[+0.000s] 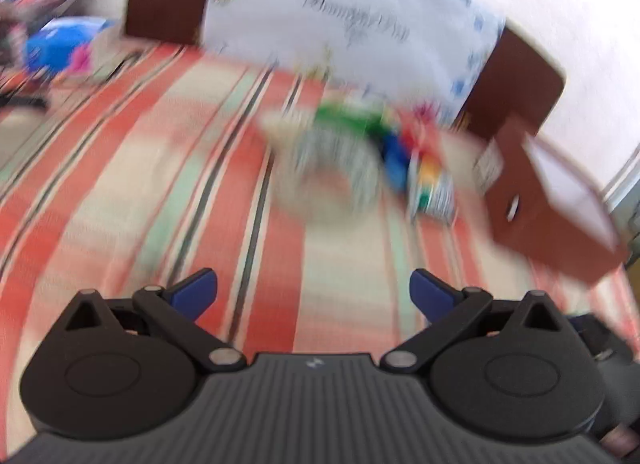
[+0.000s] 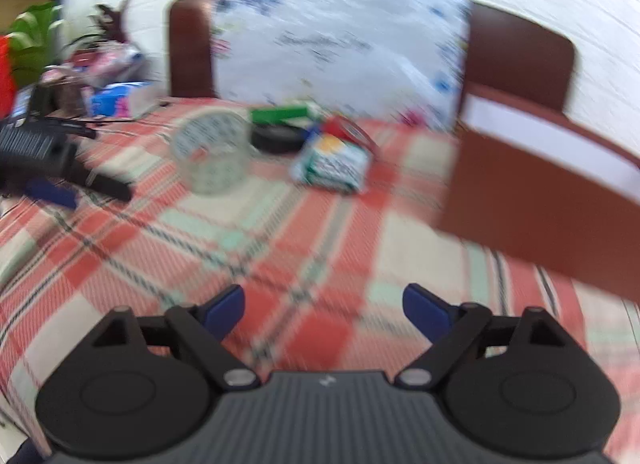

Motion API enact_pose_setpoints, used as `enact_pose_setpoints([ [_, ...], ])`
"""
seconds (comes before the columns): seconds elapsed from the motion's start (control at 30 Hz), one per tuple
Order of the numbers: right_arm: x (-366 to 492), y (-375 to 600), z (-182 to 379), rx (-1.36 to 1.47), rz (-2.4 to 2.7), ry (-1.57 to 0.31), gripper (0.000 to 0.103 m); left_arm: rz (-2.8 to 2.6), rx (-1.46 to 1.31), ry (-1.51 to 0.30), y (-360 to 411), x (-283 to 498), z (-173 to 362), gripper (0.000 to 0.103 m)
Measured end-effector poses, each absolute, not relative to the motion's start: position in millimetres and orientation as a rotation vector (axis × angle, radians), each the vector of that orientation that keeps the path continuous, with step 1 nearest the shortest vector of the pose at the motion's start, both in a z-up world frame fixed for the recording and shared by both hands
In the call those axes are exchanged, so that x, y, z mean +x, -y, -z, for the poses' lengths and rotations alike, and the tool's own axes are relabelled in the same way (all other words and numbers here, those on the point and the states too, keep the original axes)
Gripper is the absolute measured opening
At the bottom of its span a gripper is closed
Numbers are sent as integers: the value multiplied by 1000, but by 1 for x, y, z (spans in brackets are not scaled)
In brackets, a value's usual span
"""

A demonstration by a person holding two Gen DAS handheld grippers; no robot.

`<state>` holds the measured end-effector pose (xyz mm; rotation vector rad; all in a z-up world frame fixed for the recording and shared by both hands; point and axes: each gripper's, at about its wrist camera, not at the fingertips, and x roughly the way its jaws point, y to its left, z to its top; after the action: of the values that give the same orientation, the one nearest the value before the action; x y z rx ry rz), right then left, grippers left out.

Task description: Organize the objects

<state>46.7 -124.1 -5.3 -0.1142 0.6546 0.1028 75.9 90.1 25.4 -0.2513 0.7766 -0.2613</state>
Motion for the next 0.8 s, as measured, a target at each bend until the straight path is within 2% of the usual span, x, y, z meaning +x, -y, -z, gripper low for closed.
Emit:
enact_pose_setpoints([
  [0.03,61,116,5,-143,-141,-632,83,262,-242,-773,-89,91,-29,90],
  [0.1,90,98,4,-172,-218,-602,76,254,-218,-784,-84,117,-30,71],
  [0.13,105,90,5,-171,-256,-596,76,252,-198,-800,-80,130,-26,67],
  [0.17,120,81,7,-167,-292,-595,77,250,-180,-824,-77,142,-21,56],
  [0.2,134,73,9,-171,-317,-598,81,249,-170,-853,-76,151,-16,40],
  [0.27,160,56,16,-184,-332,-607,82,239,-171,-892,-77,165,-5,25],
  [0.37,192,39,28,-186,-353,-629,96,204,-220,-921,-89,172,5,15],
  [0.43,205,32,36,-191,-380,-678,82,201,-260,-940,-93,173,7,14],
  [0.47,203,31,38,-187,-392,-688,80,201,-260,-939,-92,169,5,14],
  [0.63,146,59,24,-174,-347,-689,79,327,-217,-952,-49,128,-8,16],
  [0.73,100,108,16,-85,-300,-722,78,445,-149,-977,4,96,-5,27],
  [0.8,64,143,15,-19,-258,-742,79,536,-120,-1018,43,80,2,29],
])
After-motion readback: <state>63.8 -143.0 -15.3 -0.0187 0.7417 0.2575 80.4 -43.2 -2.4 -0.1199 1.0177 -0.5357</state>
